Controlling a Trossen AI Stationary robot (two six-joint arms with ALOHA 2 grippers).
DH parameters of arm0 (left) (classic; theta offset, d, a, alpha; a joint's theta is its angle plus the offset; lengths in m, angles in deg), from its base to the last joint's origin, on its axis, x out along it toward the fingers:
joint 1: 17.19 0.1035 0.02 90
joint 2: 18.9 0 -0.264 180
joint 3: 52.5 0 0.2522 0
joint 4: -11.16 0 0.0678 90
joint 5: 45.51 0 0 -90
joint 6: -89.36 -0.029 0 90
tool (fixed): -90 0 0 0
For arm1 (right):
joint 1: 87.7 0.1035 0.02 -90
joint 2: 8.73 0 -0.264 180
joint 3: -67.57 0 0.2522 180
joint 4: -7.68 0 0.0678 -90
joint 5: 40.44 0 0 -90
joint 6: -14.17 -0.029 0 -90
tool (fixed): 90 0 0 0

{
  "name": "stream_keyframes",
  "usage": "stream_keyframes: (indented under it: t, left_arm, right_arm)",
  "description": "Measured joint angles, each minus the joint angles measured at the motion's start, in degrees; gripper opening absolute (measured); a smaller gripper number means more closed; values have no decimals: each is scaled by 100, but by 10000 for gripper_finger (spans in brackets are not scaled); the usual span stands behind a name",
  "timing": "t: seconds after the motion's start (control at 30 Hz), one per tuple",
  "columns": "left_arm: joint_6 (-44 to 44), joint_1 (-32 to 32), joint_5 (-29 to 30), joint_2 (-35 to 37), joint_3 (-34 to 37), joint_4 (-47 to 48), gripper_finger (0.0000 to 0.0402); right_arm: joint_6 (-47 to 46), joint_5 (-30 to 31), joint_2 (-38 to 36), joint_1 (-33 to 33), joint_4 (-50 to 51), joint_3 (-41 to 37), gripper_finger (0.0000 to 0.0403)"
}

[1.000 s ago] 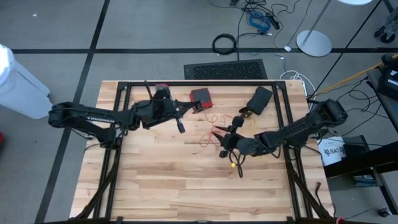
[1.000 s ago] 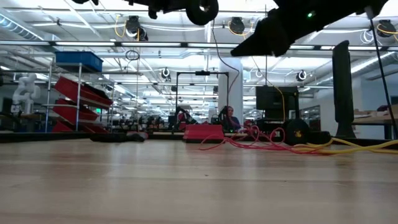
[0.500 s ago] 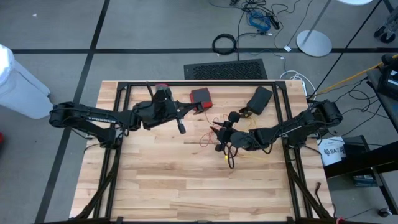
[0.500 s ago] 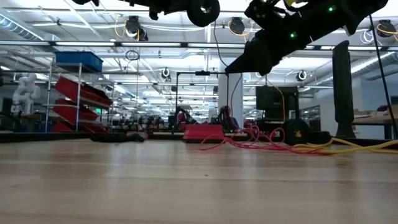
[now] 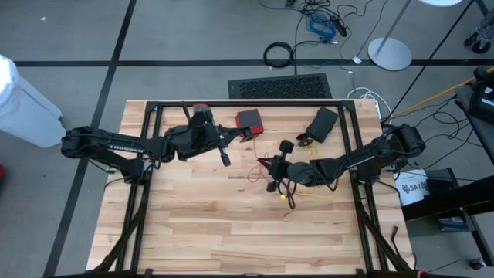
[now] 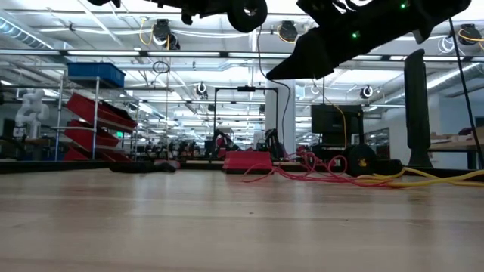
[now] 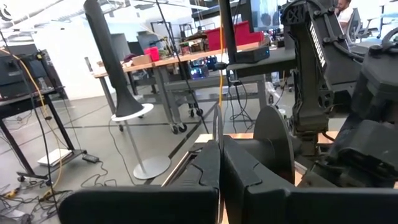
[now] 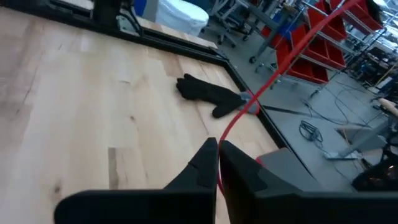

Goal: Coil cords
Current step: Coil the red wire onto the spool

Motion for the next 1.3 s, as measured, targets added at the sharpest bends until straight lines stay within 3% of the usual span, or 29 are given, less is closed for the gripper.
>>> stream_keyframes:
  t: [0.23,0.43,0.73,0.97,1.07,1.2,1.3]
  left_arm:
    - [40,2,0,-36,0,2,0]
    - [50,13,0,-380,0,-345,0]
    - [90,13,0,-969,2,-898,0]
    - [29,13,60,-746,0,-662,0]
    - [-81,13,120,-659,0,-609,0]
    - [-86,13,164,-651,0,-574,0]
    - [-74,13,164,-649,0,-575,0]
  right_arm:
    - [105,-571,-2,-57,-588,0,1]
    - [150,-667,2,-55,-804,76,0]
    - [308,-698,762,-53,-717,782,0]
    - [654,62,875,292,-369,903,0]
    - [524,770,724,541,77,903,3]
    - [601,1798,603,864,248,903,28]
    - [602,2139,531,1004,243,903,59]
